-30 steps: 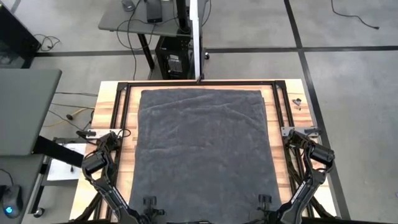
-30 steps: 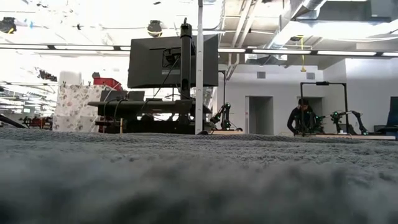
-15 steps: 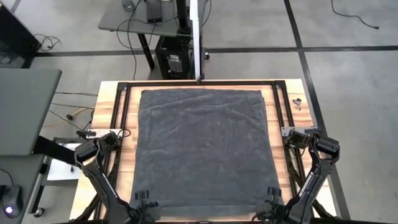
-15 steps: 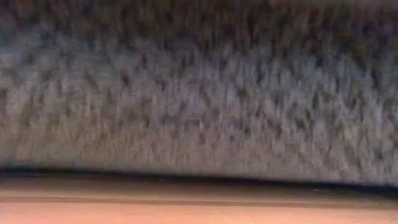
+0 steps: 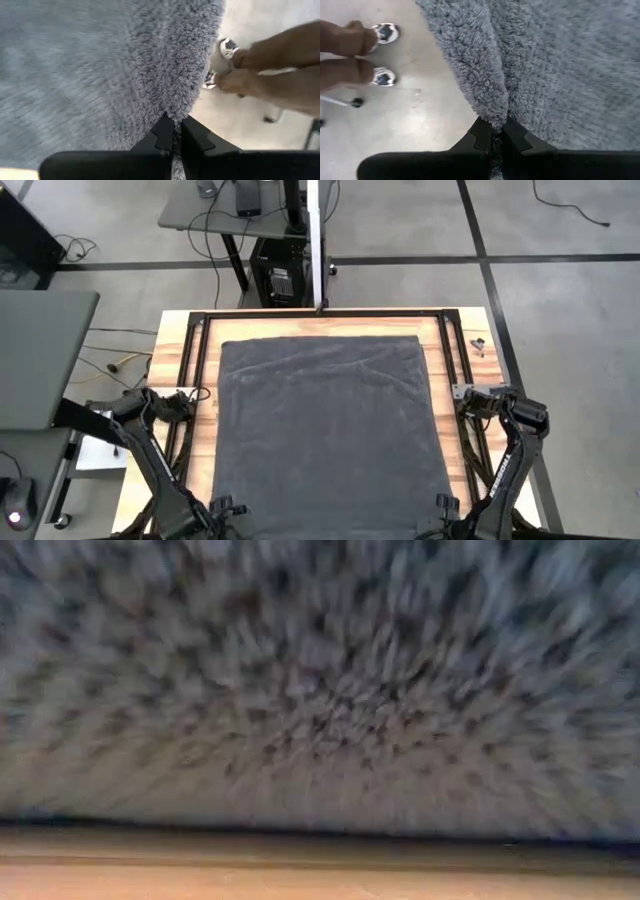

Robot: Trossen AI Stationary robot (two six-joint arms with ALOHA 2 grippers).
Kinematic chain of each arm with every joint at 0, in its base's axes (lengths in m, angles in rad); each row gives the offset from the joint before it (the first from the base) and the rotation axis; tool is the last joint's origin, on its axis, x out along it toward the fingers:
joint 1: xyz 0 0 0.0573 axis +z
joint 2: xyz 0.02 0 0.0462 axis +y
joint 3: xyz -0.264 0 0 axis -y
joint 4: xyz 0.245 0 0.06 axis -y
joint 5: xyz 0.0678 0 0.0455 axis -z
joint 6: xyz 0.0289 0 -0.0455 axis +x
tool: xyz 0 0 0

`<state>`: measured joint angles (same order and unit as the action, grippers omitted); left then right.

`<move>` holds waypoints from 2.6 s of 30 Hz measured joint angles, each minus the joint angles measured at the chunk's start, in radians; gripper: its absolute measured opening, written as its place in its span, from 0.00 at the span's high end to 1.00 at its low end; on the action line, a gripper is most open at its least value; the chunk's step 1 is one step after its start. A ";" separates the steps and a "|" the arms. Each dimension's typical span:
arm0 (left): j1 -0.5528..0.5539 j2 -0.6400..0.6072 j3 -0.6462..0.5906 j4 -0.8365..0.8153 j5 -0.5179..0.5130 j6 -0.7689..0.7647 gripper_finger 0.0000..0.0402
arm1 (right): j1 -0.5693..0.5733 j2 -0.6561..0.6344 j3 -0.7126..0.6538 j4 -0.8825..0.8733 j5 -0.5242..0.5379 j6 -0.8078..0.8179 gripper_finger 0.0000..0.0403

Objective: Roll towel
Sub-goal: Fold the black towel

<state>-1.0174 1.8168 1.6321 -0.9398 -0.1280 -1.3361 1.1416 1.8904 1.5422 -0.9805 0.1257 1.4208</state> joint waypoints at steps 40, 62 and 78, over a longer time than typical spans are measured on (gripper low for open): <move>1.444 -0.759 -0.747 -0.090 0.127 1.307 1.00 | -1.528 -0.773 -0.624 -0.076 -0.110 -1.038 1.00; 1.685 -0.561 -0.737 0.114 0.043 1.446 1.00 | -2.007 -0.457 -0.621 0.092 -0.272 -1.438 1.00; 1.702 -0.483 -0.734 0.185 0.007 1.468 1.00 | -2.047 -0.428 -0.620 0.150 -0.264 -1.474 0.97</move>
<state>0.6849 1.3343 0.8982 -0.7550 -0.1214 0.1320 -0.9058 1.4628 0.9226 -0.8309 -0.1378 -0.0535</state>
